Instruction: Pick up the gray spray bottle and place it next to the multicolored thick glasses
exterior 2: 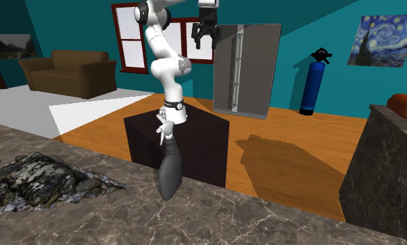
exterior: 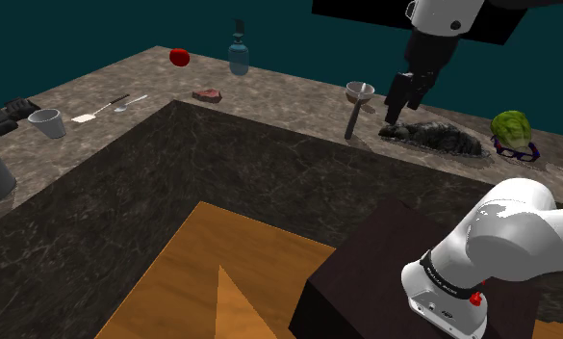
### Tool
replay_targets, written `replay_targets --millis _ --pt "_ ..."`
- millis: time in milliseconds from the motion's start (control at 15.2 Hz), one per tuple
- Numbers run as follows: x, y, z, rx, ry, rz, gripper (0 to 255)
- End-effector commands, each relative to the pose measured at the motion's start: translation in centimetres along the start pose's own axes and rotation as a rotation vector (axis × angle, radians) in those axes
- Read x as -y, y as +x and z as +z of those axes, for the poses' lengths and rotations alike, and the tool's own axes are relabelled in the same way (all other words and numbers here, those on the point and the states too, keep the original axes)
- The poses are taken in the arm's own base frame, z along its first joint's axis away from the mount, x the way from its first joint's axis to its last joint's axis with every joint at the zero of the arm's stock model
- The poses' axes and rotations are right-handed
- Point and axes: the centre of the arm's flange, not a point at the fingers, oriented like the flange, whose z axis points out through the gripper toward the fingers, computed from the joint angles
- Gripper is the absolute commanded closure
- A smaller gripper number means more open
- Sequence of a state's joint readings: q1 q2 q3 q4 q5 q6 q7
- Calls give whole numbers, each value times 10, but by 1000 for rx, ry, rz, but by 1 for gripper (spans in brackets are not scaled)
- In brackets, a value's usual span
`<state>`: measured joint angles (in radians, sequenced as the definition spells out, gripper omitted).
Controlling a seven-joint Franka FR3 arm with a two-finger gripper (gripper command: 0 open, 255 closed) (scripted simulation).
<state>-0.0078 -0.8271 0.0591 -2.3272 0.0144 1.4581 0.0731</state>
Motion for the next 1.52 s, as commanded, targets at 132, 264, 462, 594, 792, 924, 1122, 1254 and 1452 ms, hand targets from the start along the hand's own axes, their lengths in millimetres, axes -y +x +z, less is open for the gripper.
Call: replay_targets --millis 132,264,462,594,792,924,1122,1254,1452 --pt "-10 18 12 -15 -12 39 0" --pt "-21 36 23 -29 -23 78 0" --pt "-39 62 40 -51 -41 137 0" --pt "-52 79 51 -66 -52 176 0" --pt "-73 104 66 -88 -70 234 0" --pt "-88 120 75 -103 -82 273 0" --pt "-112 143 89 -125 -99 332 0" --pt "-129 158 97 -140 -111 371 0" --pt "-155 179 109 -162 -128 429 0"
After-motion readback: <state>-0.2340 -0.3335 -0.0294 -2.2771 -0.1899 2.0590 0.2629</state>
